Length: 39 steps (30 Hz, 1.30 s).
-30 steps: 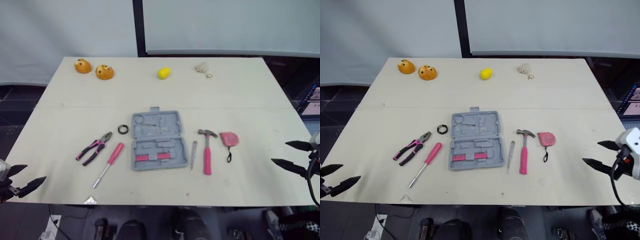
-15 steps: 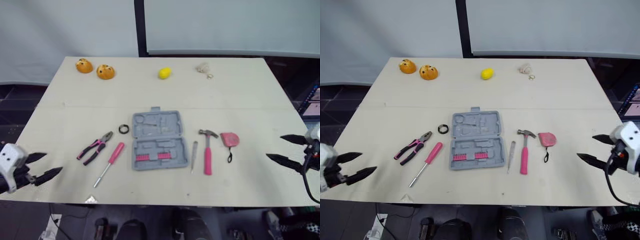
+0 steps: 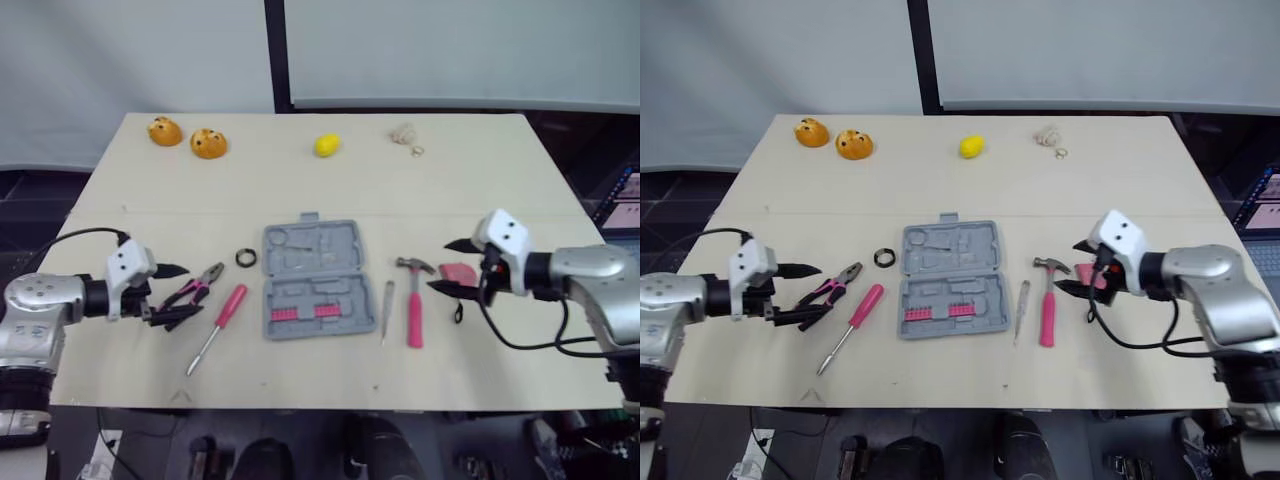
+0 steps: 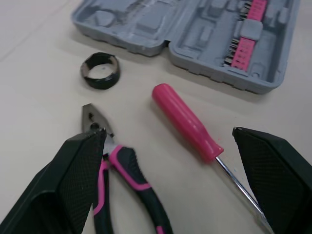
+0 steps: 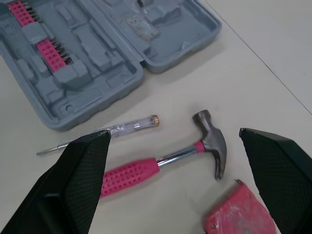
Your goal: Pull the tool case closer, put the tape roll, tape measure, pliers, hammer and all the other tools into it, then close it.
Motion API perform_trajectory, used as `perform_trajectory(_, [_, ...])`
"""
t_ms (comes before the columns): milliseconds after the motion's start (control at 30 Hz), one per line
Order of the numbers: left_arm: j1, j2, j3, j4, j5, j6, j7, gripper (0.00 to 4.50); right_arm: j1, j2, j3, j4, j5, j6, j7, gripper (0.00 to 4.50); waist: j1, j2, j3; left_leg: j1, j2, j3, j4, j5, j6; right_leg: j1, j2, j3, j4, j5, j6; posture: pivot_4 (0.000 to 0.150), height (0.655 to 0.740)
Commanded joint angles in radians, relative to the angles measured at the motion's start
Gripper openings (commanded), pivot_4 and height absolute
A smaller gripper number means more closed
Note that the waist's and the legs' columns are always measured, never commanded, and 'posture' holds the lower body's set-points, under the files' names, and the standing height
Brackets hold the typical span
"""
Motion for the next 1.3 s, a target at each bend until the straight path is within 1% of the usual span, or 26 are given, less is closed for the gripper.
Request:
perform_trajectory(33, [-0.09,-0.036,-0.042,0.079,0.036,-0.058,-0.008,3.96,-0.065,0.036,0.055,0.076,-0.058,-0.022,0.003,3.97,0.0,0.0,0.0,-0.001,0.0,0.0,0.001,0.0,0.0,0.0,0.0,-0.001,0.002,0.0,0.0,0.15,0.7292])
perform_trajectory(67, [-0.117,-0.055,-0.062,0.106,0.05,-0.067,-0.002,3.65,-0.084,0.051,0.079,0.104,-0.076,-0.029,0.008,3.68,0.001,0.0,0.0,-0.001,0.0,0.0,0.001,0.0,0.0,0.0,0.0,-0.002,0.003,0.0,0.0,0.15,0.7292])
perform_trajectory(133, [-0.163,-0.094,-0.105,0.155,0.088,-0.088,0.009,2.77,-0.133,0.092,0.125,0.173,-0.121,-0.045,0.003,2.79,0.0,0.0,0.0,-0.002,-0.001,0.002,0.002,0.0,0.001,0.0,0.0,-0.004,0.003,0.0,0.0,0.15,0.7292])
perform_trajectory(400, [-0.254,-0.173,-0.167,0.295,0.176,-0.156,0.065,2.77,-0.241,0.217,0.184,0.348,-0.214,-0.111,-0.032,2.79,-0.004,0.0,0.0,-0.007,0.0,0.006,0.003,0.002,0.001,-0.004,0.0,-0.009,0.005,0.0,0.001,0.15,0.7292])
perform_trajectory(600, [-0.306,-0.206,-0.168,0.381,0.195,-0.199,0.098,2.77,-0.303,0.297,0.199,0.482,-0.276,-0.173,-0.065,2.79,-0.003,0.0,0.0,-0.008,0.0,0.005,0.004,0.002,0.002,-0.004,-0.001,-0.009,0.006,0.0,0.001,0.15,0.7292])
perform_trajectory(667, [-0.317,-0.216,-0.171,0.398,0.192,-0.216,0.087,2.23,-0.322,0.323,0.199,0.522,-0.29,-0.191,-0.074,2.23,-0.004,0.0,0.0,-0.009,-0.001,0.004,0.004,0.002,0.002,-0.004,-0.001,-0.009,0.006,0.0,0.001,0.15,0.7292])
perform_trajectory(700, [-0.324,-0.221,-0.177,0.409,0.198,-0.221,0.089,1.85,-0.328,0.333,0.201,0.537,-0.297,-0.2,-0.075,1.85,-0.004,0.0,0.0,-0.009,-0.001,0.004,0.004,0.002,0.002,-0.004,-0.001,-0.009,0.006,0.0,0.001,0.15,0.7292])
perform_trajectory(733, [-0.331,-0.226,-0.181,0.42,0.205,-0.224,0.093,1.39,-0.335,0.343,0.203,0.55,-0.305,-0.208,-0.077,1.43,-0.004,0.0,0.0,-0.009,0.0,0.004,0.004,0.002,0.002,-0.004,-0.001,-0.01,0.006,0.0,0.001,0.15,0.7292])
perform_trajectory(800, [-0.343,-0.239,-0.187,0.438,0.214,-0.229,0.104,0.32,-0.346,0.363,0.204,0.572,-0.317,-0.218,-0.082,0.38,-0.004,0.0,0.0,-0.009,-0.001,0.004,0.004,0.002,0.002,-0.004,-0.001,-0.01,0.006,0.0,0.001,0.15,0.7292])
perform_trajectory(833, [-0.349,-0.247,-0.19,0.445,0.217,-0.232,0.107,0.01,-0.352,0.373,0.203,0.583,-0.323,-0.222,-0.085,0.03,-0.004,0.0,0.0,-0.009,-0.001,0.004,0.004,0.002,0.002,-0.004,-0.001,-0.011,0.006,0.0,0.001,0.15,0.7292])
perform_trajectory(1033, [-0.385,-0.286,-0.201,0.491,0.247,-0.242,0.14,0.01,-0.372,0.407,0.203,0.641,-0.354,-0.247,-0.092,0.03,-0.004,0.0,0.0,-0.01,-0.001,0.003,0.005,0.003,0.002,-0.004,-0.002,-0.014,0.006,0.001,0.001,0.15,0.7292])
perform_trajectory(1300, [-0.395,-0.315,-0.216,0.52,0.272,-0.259,0.166,0.01,-0.384,0.449,0.197,0.686,-0.376,-0.264,-0.107,0.03,-0.012,0.0,0.0,-0.01,0.0,0.002,0.005,0.003,0.002,-0.004,-0.002,-0.015,0.006,0.001,0.001,0.15,0.7292])
